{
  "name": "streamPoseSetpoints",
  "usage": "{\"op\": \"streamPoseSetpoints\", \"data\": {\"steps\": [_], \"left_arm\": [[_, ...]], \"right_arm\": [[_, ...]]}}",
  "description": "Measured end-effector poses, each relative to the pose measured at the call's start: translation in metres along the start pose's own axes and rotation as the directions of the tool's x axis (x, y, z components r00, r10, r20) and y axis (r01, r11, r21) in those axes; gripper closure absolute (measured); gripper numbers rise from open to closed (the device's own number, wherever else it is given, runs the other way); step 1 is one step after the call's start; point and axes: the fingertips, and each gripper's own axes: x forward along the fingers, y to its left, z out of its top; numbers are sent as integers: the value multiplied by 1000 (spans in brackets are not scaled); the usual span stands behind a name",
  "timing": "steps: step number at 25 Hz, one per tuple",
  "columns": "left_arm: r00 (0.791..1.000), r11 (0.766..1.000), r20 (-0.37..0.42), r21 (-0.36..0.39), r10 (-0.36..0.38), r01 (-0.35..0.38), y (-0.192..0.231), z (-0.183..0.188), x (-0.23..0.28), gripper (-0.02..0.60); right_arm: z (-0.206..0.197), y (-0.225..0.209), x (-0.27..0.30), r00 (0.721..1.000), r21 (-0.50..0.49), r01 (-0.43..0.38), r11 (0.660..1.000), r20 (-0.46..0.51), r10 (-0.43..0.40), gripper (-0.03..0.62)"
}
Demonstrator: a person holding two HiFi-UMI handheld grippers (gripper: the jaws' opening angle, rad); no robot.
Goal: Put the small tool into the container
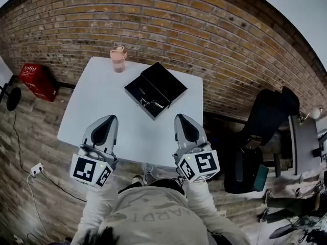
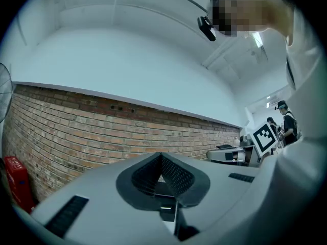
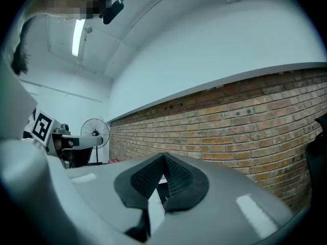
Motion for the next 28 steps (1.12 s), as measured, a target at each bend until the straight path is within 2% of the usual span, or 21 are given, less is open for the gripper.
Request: {"op": "streamPoseSetpoints", "data": {"steps": [15, 28], "left_arm": [[1000, 1000, 12, -2, -8, 8, -6, 3, -6, 577], [1000, 1000, 15, -18, 1, -1, -3, 0, -9, 577]], "right_arm": [[28, 5, -19, 996, 5, 14, 1000, 89, -14, 583], [33, 7, -21, 994, 12, 12, 1000, 107, -14, 584]]}}
